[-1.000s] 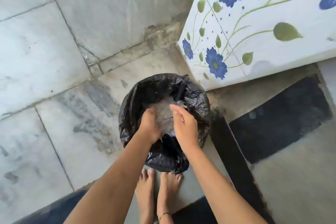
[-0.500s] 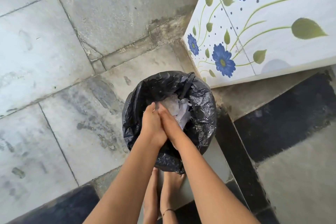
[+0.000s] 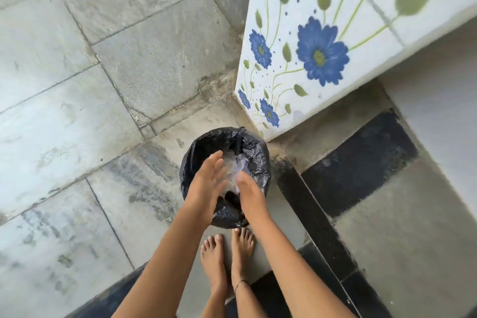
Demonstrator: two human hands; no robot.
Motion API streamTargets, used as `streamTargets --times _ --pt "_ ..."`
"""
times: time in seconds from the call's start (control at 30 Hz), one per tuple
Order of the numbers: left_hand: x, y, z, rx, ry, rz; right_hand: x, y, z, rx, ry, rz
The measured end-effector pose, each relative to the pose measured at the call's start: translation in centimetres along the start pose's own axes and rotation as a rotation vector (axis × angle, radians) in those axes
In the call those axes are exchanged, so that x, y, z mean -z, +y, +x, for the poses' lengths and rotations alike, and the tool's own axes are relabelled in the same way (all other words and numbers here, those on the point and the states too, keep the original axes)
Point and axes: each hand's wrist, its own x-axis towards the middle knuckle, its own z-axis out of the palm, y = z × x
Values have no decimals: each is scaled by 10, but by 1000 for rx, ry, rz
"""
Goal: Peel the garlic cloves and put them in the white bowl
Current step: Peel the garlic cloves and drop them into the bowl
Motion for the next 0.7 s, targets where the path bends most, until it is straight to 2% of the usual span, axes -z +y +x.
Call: streamTargets --times 0.1,0.2,0.33,0.5,0.7 --pt "-27 28 -96 -141 -40 358 54 -55 -105 126 242 34" --pt "-52 53 -190 -267 -97 529 106 -91 -209 270 382 4" --pt "-102 66 -310 -443 -278 627 174 -113 -341 481 596 -88" --pt "-168 37 -439 -688 -482 747 243 -81 -489 714 950 -141" --pt "-289 -31 -522 -994 -693 932 349 14 -583 657 1232 -182"
